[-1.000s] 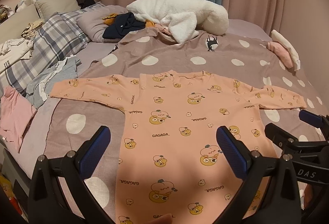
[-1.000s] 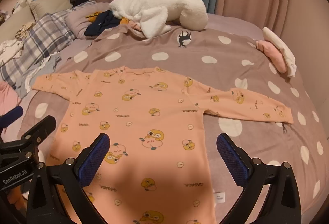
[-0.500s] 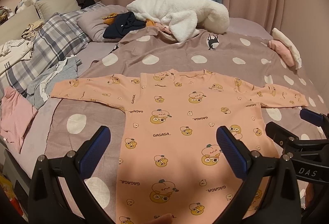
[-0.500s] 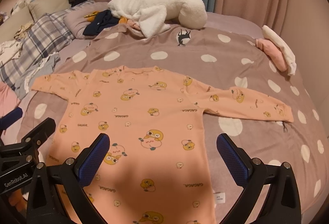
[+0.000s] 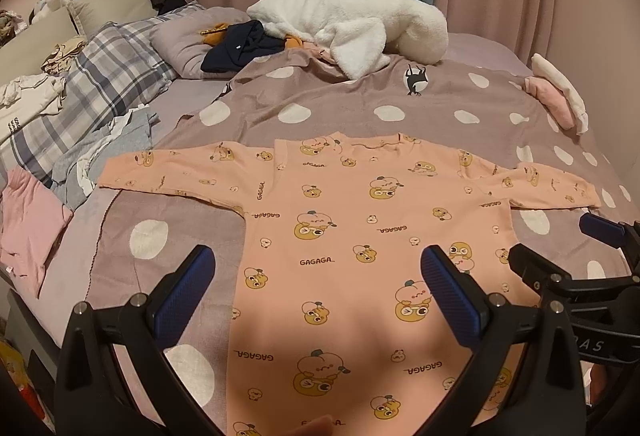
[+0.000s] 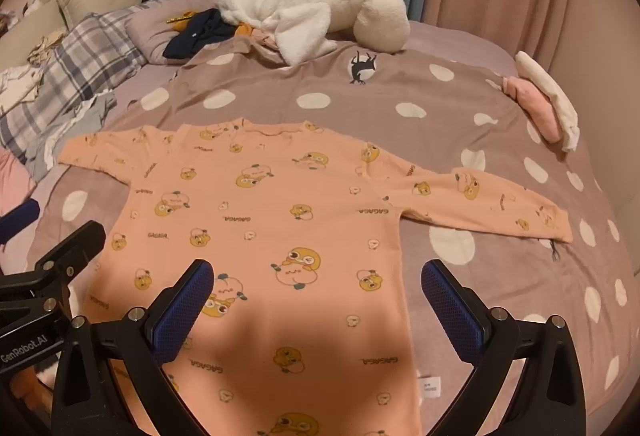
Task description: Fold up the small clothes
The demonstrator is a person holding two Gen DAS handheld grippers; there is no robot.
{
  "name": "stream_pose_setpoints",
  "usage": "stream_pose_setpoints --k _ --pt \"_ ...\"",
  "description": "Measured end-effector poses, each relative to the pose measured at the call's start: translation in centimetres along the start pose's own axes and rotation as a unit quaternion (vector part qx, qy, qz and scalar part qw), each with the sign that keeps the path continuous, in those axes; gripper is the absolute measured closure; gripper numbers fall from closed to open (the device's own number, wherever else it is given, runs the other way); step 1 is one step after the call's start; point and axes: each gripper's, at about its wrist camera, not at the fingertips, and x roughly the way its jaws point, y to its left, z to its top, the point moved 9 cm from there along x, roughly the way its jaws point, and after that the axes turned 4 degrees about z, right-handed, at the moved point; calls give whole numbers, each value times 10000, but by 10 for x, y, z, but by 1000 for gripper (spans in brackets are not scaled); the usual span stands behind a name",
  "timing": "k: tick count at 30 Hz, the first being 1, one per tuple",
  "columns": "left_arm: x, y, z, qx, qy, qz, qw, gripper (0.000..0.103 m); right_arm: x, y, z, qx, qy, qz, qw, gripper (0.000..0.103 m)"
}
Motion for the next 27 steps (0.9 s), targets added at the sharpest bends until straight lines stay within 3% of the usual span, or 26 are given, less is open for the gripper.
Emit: stream_pose_setpoints --k 27 --pt "9 0 -2 97 106 75 9999 0 22 3 -2 115 192 128 9997 0"
